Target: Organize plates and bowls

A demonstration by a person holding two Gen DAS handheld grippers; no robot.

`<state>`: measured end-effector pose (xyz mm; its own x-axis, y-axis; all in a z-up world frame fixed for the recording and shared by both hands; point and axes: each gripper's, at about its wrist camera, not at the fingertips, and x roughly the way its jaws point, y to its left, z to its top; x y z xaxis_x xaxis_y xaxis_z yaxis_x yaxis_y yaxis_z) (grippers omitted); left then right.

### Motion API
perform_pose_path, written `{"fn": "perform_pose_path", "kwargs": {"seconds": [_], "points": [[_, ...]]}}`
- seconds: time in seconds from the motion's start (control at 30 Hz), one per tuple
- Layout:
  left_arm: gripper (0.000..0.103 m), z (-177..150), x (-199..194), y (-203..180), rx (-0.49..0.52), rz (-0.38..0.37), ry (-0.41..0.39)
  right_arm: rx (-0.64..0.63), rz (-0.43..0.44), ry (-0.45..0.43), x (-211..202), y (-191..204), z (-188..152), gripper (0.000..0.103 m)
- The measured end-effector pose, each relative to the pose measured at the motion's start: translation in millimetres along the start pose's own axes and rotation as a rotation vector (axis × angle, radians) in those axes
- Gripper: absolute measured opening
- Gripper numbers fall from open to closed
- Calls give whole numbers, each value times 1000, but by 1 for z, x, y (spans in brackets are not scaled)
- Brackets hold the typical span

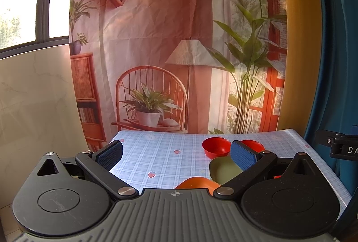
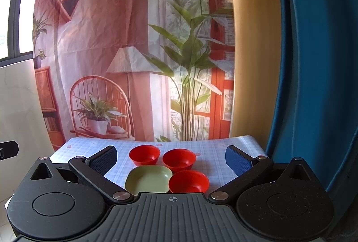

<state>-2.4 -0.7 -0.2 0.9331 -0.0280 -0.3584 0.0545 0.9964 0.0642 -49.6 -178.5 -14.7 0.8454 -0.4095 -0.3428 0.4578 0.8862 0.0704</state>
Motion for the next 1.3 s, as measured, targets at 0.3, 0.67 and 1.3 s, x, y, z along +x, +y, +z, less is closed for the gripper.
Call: {"fn": "perform_pose_path", "kwargs": {"seconds": [0.3,0.67,1.3], "points": [[103,-1,-1,0,3,-6,1,4,-1,-1,-1,1,-3,103],[103,-3,9,2,-7,4,13,10,4,2,2,-1,-2,103],[103,-48,114,2,43,66,117,16,44,63,115,-22,-44,103]]}}
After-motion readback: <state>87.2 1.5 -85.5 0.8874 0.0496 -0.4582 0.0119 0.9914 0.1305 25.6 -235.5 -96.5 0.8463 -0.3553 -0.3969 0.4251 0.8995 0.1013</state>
